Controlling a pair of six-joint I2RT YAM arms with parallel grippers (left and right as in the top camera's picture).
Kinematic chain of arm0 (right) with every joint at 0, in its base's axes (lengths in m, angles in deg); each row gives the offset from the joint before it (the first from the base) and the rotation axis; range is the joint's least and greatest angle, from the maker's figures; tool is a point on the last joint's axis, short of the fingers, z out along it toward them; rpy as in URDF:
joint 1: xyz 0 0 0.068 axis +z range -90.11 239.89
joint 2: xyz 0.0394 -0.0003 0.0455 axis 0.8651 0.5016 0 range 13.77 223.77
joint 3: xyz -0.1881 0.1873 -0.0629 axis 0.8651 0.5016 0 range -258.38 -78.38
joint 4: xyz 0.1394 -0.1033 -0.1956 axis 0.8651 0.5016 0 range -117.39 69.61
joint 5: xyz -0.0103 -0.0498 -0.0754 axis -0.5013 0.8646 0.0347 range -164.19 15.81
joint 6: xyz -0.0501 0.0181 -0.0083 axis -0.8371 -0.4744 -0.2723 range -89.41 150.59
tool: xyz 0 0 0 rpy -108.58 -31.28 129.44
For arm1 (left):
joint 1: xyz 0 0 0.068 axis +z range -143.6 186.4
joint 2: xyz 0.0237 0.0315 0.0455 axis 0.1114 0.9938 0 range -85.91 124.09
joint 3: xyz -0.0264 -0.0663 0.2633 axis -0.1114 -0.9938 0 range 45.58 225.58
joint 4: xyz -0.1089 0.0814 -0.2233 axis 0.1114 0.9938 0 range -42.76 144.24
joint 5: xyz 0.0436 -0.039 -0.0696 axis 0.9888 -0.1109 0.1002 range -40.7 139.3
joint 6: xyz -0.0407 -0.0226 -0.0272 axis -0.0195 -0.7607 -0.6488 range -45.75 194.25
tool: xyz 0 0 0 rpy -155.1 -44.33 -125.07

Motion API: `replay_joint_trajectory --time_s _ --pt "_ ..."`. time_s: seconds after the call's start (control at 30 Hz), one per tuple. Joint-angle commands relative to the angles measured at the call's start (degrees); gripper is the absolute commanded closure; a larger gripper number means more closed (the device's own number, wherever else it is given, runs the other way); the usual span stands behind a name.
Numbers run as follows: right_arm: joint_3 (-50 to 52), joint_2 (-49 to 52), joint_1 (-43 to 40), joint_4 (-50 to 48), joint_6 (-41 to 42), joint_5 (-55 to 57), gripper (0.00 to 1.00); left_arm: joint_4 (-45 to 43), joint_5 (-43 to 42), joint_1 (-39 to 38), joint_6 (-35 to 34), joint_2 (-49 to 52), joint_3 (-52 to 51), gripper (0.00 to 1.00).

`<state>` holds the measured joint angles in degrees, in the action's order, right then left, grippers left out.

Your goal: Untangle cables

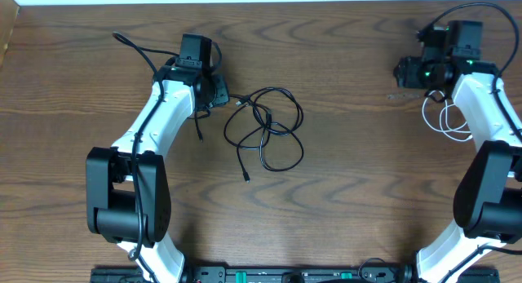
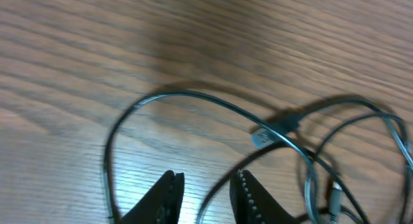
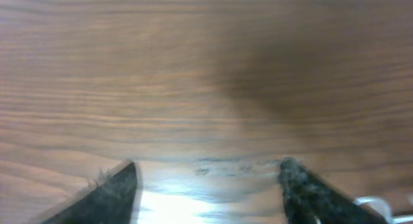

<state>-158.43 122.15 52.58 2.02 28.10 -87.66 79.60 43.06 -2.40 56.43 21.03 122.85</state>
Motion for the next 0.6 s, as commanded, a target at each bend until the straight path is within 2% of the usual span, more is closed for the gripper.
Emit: replay_joint_trajectory --time_s 0.0,0.1,0.2,0.27,0.3,0.47,0.5,0.57 --pt "0.4 0.8 2.3 1.9 3.9 -5.1 0.53 -0.1 -6.9 0.0 3.1 -1.3 0.1 0.76" --pt "0.4 0.8 4.0 4.1 5.9 -5.1 0.62 -0.1 -10.8 0.0 3.9 -1.3 0.1 0.78" --pt "0.4 0.8 5.9 5.9 7.1 -5.1 0.66 0.0 -12.9 0.0 3.8 -1.3 0.1 0.78" --pt "0.4 0.8 7.2 6.2 7.3 -5.1 0.80 0.7 -13.8 0.0 3.9 -1.3 0.1 0.78" --pt "0.4 0.8 7.9 6.2 8.0 -5.1 0.83 1.2 -14.3 0.0 3.8 -1.3 0.1 0.78" --pt "0.4 0.8 11.9 6.2 13.4 -5.1 0.89 4.7 -17.5 -0.3 3.8 -1.3 0.1 0.77" --pt "0.4 0.8 12.8 6.2 13.7 -5.1 0.88 5.4 -18.5 -0.4 3.8 -1.3 0.0 0.76" --pt "0.4 0.8 14.8 6.2 13.8 -5.1 0.78 6.3 -20.2 -0.9 3.8 -1.3 -0.2 0.72"
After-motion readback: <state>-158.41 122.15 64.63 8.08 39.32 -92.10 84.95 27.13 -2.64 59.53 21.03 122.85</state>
